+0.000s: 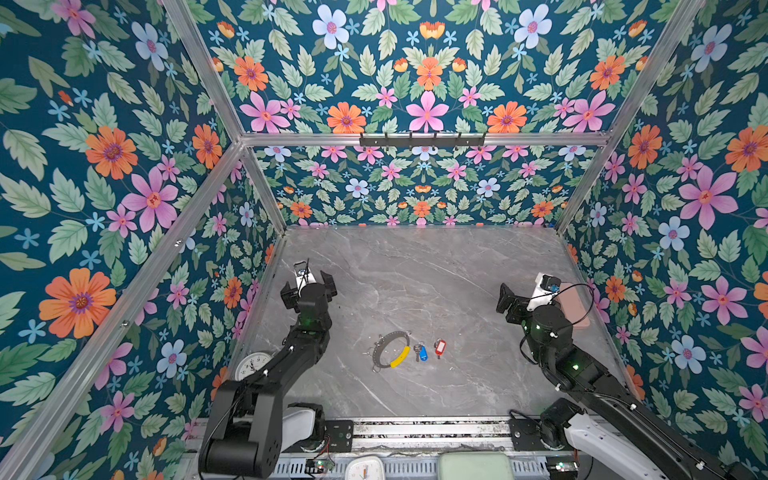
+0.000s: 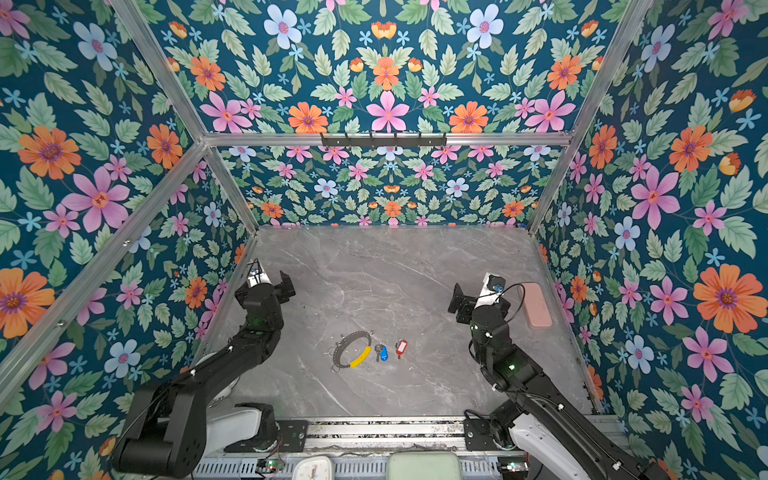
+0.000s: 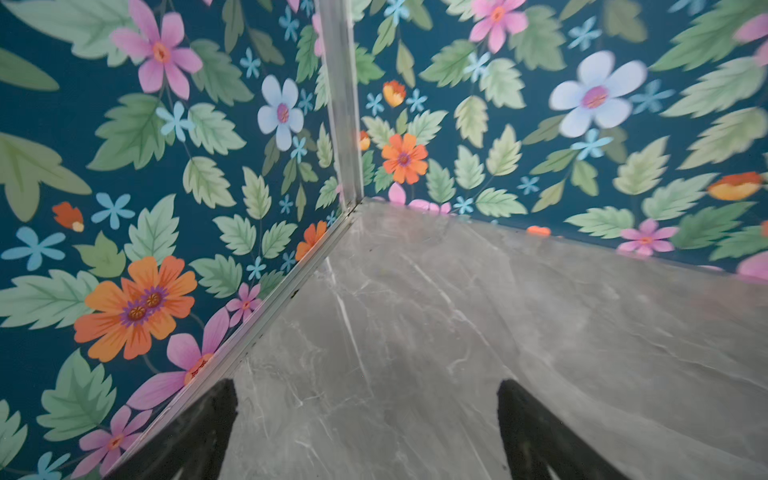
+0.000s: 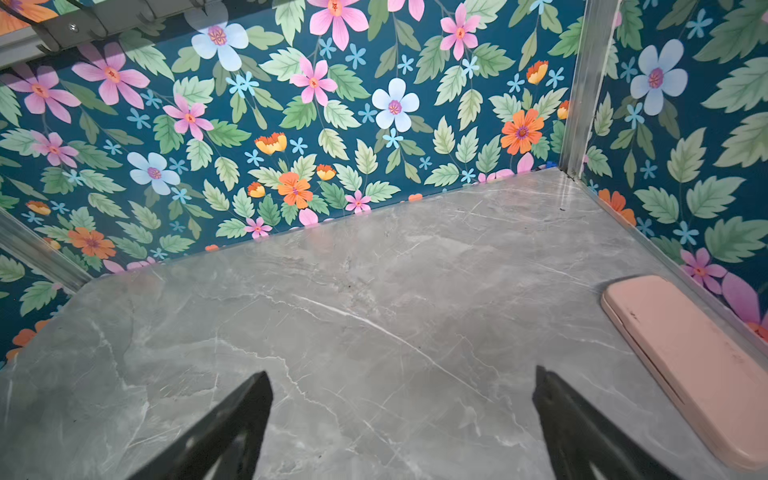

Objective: Remove the keys from the keyring

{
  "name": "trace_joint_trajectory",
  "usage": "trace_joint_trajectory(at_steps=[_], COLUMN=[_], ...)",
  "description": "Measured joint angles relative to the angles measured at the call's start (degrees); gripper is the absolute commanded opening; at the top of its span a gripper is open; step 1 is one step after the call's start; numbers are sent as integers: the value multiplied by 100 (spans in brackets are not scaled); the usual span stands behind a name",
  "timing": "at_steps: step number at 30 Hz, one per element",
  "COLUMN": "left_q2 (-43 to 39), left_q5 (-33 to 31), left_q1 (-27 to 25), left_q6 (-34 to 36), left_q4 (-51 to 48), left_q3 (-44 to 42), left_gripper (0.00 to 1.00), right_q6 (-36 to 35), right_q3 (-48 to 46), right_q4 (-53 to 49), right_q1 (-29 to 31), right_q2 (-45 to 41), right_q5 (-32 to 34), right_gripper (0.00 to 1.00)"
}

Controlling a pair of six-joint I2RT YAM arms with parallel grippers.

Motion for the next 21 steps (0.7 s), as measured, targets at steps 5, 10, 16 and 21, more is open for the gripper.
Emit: trace_joint_trajectory(at_steps=[5,10,16,21], left_q2=[603,1128,1919,1934], left_q5=[258,538,1213,1545], left_q1=[96,210,389,531], left_q6=[173,402,581,577], left_q4=[564,1923,3169,3515], left_q3=[-507,-1038,-1268,-1196], left_gripper=[100,100,100,100], right_q6=[-170,-470,-922,-1091], right_q3=[-24,-157,-527,-949], right_q4=[114,343,964,1497], right_q1=[-31,-70,-1005,-1991], right_q2=[42,72,153,299], right_q5=[-2,24,-424,-796], right_gripper=[99,99,99,99])
